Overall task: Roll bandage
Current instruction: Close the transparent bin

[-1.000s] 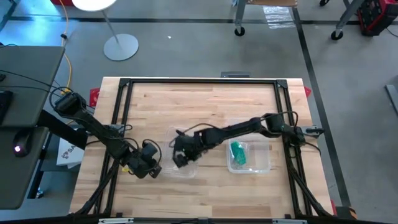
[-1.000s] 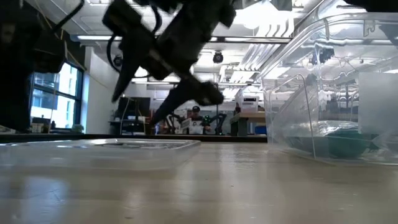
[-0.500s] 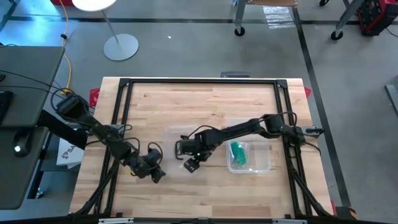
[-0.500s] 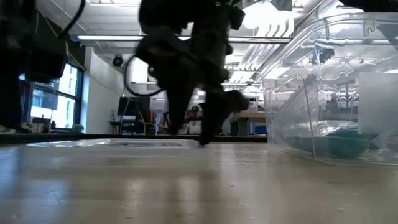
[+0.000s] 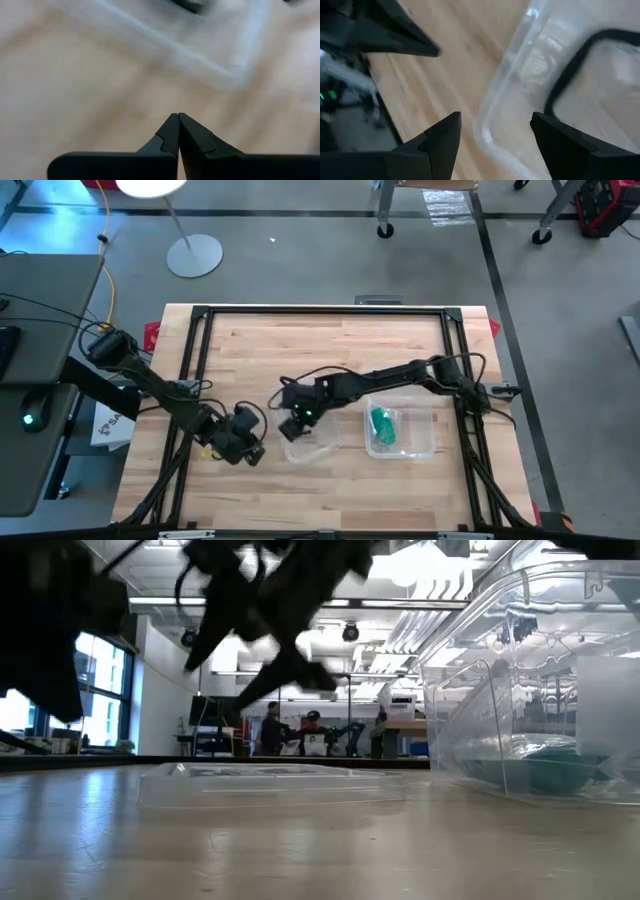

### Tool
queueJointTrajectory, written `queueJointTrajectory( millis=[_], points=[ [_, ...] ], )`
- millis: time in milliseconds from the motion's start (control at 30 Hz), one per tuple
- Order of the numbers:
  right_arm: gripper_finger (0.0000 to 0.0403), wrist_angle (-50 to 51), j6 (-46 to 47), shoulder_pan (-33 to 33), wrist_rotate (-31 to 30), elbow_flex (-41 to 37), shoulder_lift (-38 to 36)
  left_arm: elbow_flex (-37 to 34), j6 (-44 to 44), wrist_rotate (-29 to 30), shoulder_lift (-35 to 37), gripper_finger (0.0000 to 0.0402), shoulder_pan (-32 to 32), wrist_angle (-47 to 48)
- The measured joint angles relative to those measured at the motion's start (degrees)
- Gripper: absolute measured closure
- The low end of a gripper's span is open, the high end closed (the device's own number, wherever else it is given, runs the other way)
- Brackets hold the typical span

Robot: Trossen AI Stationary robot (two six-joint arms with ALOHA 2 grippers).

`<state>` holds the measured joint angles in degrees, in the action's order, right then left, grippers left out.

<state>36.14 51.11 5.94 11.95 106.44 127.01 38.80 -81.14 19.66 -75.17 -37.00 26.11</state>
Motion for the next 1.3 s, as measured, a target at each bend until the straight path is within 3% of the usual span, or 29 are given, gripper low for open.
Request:
queueJointTrajectory(
  millis=[233, 467, 733, 933, 1300],
  points=[
    [0.0162, -6.1, 7.4, -2.3, -0.2, -0.1, 6.8, -7.2, -0.6, 4.3, -0.2, 0.0401, 3.7, 1.1],
    [0.0163, -6.2, 11.9, -2.3, -4.1, 0.0, 8.0, -12.0, -0.8, 3.7, -0.2, 0.0401, 4.7, -6.8],
    [0.0162, -4.2, 13.4, -1.5, -6.4, 2.6, 7.5, -12.1, -1.1, 3.3, -0.2, 0.0401, 4.7, -8.5],
    [0.0162, 3.0, 13.4, -1.4, -10.5, 4.6, 7.3, -12.1, -1.1, 3.2, -0.2, 0.0401, 4.7, -8.5],
    [0.0163, 0.7, 14.5, -1.3, -12.0, 4.4, 9.9, -12.1, -1.2, 3.5, -0.2, 0.0401, 4.7, -8.9]
  ],
)
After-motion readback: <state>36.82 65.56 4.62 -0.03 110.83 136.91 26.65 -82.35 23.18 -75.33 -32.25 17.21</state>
